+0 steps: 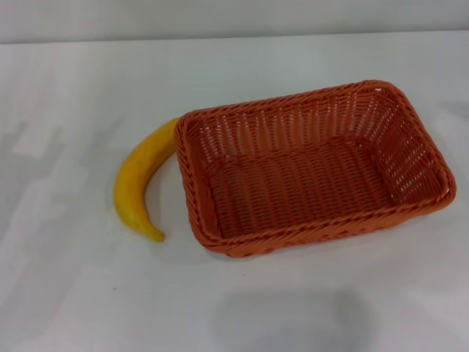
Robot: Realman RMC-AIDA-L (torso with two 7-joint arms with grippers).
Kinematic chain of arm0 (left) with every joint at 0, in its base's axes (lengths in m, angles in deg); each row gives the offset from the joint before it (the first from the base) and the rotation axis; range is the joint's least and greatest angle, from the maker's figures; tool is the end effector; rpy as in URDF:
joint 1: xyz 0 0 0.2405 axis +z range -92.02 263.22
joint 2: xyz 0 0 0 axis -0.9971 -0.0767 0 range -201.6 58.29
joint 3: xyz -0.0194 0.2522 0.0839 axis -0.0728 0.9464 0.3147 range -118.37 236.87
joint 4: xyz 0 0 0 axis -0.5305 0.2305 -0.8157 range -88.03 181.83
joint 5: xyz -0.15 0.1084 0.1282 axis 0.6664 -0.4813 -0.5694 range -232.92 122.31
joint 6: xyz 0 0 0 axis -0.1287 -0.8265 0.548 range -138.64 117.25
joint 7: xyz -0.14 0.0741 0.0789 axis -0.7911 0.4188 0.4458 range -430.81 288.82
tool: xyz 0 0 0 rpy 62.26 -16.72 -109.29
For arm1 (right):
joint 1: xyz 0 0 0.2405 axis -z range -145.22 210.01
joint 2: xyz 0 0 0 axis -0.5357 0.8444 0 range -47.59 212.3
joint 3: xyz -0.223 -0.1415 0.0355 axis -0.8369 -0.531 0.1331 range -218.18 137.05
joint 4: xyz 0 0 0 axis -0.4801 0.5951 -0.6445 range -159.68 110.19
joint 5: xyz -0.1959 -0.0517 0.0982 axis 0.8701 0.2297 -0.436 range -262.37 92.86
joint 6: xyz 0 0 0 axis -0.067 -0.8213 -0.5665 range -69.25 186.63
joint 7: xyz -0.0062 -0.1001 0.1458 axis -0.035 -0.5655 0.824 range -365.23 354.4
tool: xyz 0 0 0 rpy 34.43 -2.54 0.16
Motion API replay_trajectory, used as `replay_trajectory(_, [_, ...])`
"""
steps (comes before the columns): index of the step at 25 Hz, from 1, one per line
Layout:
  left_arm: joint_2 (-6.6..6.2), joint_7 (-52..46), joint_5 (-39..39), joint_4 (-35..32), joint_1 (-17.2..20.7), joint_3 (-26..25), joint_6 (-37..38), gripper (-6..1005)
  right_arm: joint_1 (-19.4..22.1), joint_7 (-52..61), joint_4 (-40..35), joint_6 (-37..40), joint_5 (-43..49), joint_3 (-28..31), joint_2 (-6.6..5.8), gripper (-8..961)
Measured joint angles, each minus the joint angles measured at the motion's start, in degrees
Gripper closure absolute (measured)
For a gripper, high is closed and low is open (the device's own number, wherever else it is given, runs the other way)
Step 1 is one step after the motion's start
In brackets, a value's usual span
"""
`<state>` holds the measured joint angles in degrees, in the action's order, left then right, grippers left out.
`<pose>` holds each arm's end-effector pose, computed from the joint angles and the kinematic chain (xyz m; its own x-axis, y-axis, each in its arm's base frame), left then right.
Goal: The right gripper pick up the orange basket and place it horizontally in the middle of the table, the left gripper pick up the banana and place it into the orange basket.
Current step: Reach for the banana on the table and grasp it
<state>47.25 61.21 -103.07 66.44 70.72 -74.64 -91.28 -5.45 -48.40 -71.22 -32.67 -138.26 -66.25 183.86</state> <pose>-0.3555 0.3330 0.0521 0.4395 -0.1435 0.8867 0.8319 -0.3073 -0.4621 0.2838 0.4309 0.1588 0.2842 -0.7523 -0.5944 -0.9505 -0.3021 -0.0720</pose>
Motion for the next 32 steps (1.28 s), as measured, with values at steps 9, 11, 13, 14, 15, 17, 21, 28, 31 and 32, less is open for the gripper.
replay_trajectory(9, [-0.18,-8.59,-5.59,5.35,1.7,0.03,0.97,284,6.78,-33.43,-2.23,1.86,-16.4,2.79,2.28,589])
replay_trajectory(11, [-0.17,-11.11,-7.57,7.33,2.42,-0.1,1.63,284,7.4,-36.31,-4.55,4.13,-13.91,1.3,3.05,571])
replay_trajectory(13, [-0.15,-14.3,-10.52,10.01,3.21,-0.32,3.14,284,8.09,-39.05,-7.07,7.13,-11.58,-0.03,4.5,554])
replay_trajectory(14, [-0.14,-16.13,-11.97,11.3,3.61,-0.41,3.88,284,8.47,-40.21,-8.06,8.37,-11.03,-0.21,5.4,545])
replay_trajectory(15, [-0.16,-18.38,-13.59,12.85,4.01,-0.52,4.5,283,8.84,-41.61,-8.96,9.63,-10.9,-0.13,6.41,536])
replay_trajectory(17, [-0.21,-22.55,-16.67,15.6,4.69,-0.66,5.21,283,9.74,-44.54,-10.56,12.7,-11.25,0.39,8.47,519])
replay_trajectory(21, [-0.31,-38.15,-28.12,26.03,6.19,-1.98,6.0,283,10.6,-47.22,-11.81,16.46,-11.46,-0.1,9.76,484])
replay_trajectory(28, [-1.3,-76.31,-56.68,47.57,2.72,-5.29,0.5,283,10.46,-48.07,-11.83,20.63,-11.57,-0.23,9.84,255])
replay_trajectory(31, [-2.97,-87.92,-67.05,50.7,-2.2,-6.62,-5.31,282,10.43,-48.12,-11.92,21.83,-11.63,0.05,9.75,100])
replay_trajectory(32, [-3.68,-91.84,-71.29,51.02,-4.64,-7.56,-8.16,282,10.41,-48.22,-11.93,22.35,-11.67,0.23,9.68,99])
